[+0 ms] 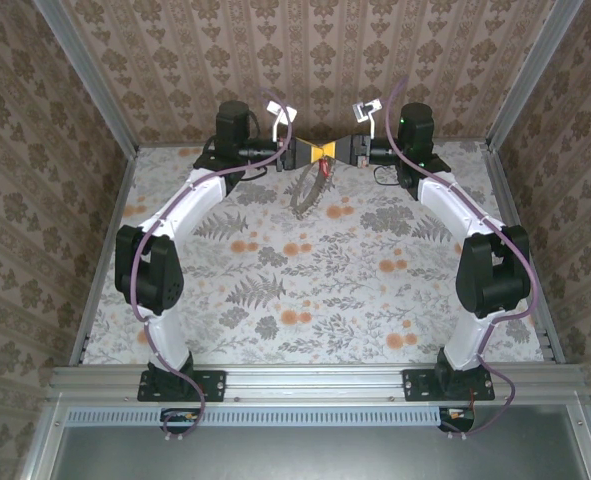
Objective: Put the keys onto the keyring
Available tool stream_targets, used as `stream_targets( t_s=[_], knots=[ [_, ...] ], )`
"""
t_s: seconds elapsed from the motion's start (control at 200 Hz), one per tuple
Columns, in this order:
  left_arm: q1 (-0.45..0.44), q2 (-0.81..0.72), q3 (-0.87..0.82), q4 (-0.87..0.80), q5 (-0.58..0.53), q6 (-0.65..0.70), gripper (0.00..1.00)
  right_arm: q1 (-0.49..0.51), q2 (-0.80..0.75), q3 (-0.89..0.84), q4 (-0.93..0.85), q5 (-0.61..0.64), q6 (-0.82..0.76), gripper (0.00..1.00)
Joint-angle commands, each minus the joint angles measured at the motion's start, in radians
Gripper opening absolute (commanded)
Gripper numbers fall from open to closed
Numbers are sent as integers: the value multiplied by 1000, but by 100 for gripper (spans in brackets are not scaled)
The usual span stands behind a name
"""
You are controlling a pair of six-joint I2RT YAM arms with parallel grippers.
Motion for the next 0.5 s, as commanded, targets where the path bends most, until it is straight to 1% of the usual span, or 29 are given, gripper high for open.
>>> stream_targets(
  t_s=[0.0,0.17,0.26,0.315,0.335,0.34,0.345,0.35,0.385,0.495],
  knots=[
    [-11,13,26,18,25,8,14,5,0,-3,48,-11,-2,0],
    [-11,10,8,78,31,-25,8,5,1,-3,42,-11,-6,0],
    [-10,7,-5,119,30,-53,0,4,-1,-1,39,-7,-6,0],
    [-11,7,-12,149,29,-75,0,2,-1,0,32,0,-5,0],
    [-12,7,-15,159,28,-85,0,0,-3,1,30,5,-4,3],
    [-11,7,-16,164,28,-88,0,-1,-3,0,29,6,-4,5],
    [-11,7,-17,169,29,-90,0,-2,-4,-1,29,8,-3,8],
    [-11,7,-17,172,29,-91,0,-2,-4,-1,29,8,-3,8],
    [-11,7,-21,197,25,-117,0,-7,-11,-8,37,21,5,18],
    [-5,8,-44,298,13,-206,0,-36,-47,-65,106,68,48,35]
  ],
)
